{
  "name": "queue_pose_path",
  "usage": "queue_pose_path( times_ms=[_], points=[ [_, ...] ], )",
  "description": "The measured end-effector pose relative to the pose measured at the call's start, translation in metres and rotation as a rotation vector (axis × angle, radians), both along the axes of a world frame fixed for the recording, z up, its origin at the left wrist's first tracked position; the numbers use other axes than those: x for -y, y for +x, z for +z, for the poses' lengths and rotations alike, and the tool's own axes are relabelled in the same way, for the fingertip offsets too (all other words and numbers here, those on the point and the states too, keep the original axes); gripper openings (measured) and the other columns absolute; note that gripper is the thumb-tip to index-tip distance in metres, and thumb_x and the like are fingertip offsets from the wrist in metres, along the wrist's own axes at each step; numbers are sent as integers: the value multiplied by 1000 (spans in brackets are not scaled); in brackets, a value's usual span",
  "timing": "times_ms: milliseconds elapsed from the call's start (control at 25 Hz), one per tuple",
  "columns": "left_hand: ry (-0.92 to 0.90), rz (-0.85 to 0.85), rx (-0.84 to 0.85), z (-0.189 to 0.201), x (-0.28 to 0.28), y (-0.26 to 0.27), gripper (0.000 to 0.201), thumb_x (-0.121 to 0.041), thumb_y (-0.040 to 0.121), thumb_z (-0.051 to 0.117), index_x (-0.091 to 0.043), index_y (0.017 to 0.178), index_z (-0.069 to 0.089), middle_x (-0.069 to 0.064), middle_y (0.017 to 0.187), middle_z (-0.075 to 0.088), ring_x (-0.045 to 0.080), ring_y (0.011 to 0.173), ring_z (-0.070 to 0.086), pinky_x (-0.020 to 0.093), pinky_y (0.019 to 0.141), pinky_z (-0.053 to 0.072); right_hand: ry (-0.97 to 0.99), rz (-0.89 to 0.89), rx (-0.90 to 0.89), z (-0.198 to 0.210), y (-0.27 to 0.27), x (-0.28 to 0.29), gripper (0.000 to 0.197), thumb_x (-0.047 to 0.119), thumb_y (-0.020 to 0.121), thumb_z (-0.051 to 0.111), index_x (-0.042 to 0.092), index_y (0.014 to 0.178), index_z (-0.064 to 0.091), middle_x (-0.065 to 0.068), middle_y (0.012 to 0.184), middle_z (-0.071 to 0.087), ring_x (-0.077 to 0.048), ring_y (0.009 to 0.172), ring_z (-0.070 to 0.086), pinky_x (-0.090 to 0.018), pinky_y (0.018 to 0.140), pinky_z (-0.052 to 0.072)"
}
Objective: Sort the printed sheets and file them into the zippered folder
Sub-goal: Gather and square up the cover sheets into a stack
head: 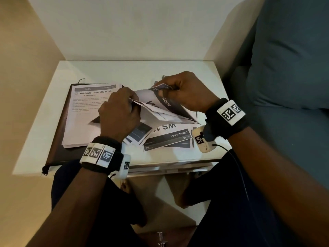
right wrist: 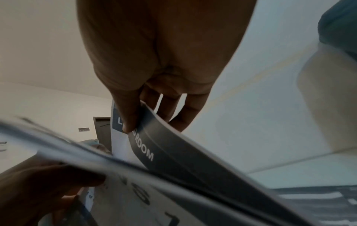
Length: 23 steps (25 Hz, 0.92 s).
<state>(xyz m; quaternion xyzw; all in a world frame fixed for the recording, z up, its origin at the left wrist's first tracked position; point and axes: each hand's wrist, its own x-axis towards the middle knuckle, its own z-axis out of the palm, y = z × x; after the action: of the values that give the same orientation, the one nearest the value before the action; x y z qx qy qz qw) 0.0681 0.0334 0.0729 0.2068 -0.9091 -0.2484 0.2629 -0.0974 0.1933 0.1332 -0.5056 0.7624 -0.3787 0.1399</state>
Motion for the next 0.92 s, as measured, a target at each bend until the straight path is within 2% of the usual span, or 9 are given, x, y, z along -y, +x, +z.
queue_pose_path(
  times_ms=[80, 160, 280, 360, 440, 560, 640, 800, 920],
  points=[
    [-10, 60, -30, 3, 3, 5, 17, -28, 91, 56, -15, 100, 63, 4, 94, 70, 35, 88, 65, 51, 82, 52, -36, -6, 121, 2, 3, 0, 31, 33, 100, 61, 5, 98, 75, -12, 81, 70, -12, 72, 62, -32, 71, 46],
    [20, 64, -102, 4, 13, 16, 16, -28, 94, 58, -14, 100, 63, 3, 91, 69, 29, 83, 64, 46, 81, 54, -97, -129, 339, 1, -4, -8, 43, 45, 104, 51, 9, 105, 74, -2, 89, 76, -14, 82, 71, -35, 74, 53],
    [193, 169, -190, 5, 32, 37, 12, -15, 99, 60, -8, 107, 63, 4, 100, 63, 6, 78, 54, 9, 77, 45, -98, -393, 478, -33, -27, -27, 42, 49, 103, 51, 13, 107, 73, 0, 98, 79, -19, 89, 76, -39, 79, 55],
    [329, 269, -239, 1, 44, 47, 15, -9, 97, 60, -3, 111, 60, 9, 105, 63, 7, 78, 56, -1, 70, 40, 76, -525, 408, -82, -41, -40, 34, 43, 101, 57, 13, 104, 73, -1, 96, 78, -17, 84, 75, -40, 78, 58],
    [423, 300, -284, -5, 52, 51, 22, -10, 96, 61, -2, 116, 55, 12, 115, 66, 7, 85, 63, 3, 71, 47, 317, -562, 337, -131, -43, -49, 37, 46, 98, 61, 12, 109, 72, -6, 103, 77, -19, 90, 74, -41, 85, 59],
    [585, 241, -317, -12, 48, 49, 37, -8, 94, 62, -24, 124, 46, 0, 127, 69, 7, 97, 72, 15, 77, 56, 575, -613, 237, -178, -26, -53, 60, 56, 89, 69, 7, 123, 64, -12, 123, 67, -26, 111, 64, -40, 97, 52],
    [614, 258, -295, -15, 44, 47, 43, -9, 94, 60, -31, 129, 49, -5, 127, 68, 7, 100, 70, 16, 78, 57, 639, -646, 214, -194, -12, -49, 74, 61, 82, 73, 6, 128, 56, -14, 128, 57, -31, 118, 58, -42, 99, 50],
    [579, 325, -255, -31, 48, 44, 33, -17, 97, 60, -15, 130, 62, -2, 126, 69, 16, 105, 70, 24, 85, 58, 648, -675, 162, -206, 5, -42, 79, 51, 75, 81, 6, 131, 47, -16, 131, 47, -38, 125, 47, -47, 102, 47],
    [605, 324, -240, -36, 50, 46, 28, -19, 99, 59, -16, 127, 63, -3, 126, 69, 21, 108, 69, 28, 87, 58, 638, -699, 201, -210, 5, -42, 77, 49, 72, 83, 11, 128, 46, -13, 128, 54, -36, 123, 50, -52, 101, 48]
  ],
)
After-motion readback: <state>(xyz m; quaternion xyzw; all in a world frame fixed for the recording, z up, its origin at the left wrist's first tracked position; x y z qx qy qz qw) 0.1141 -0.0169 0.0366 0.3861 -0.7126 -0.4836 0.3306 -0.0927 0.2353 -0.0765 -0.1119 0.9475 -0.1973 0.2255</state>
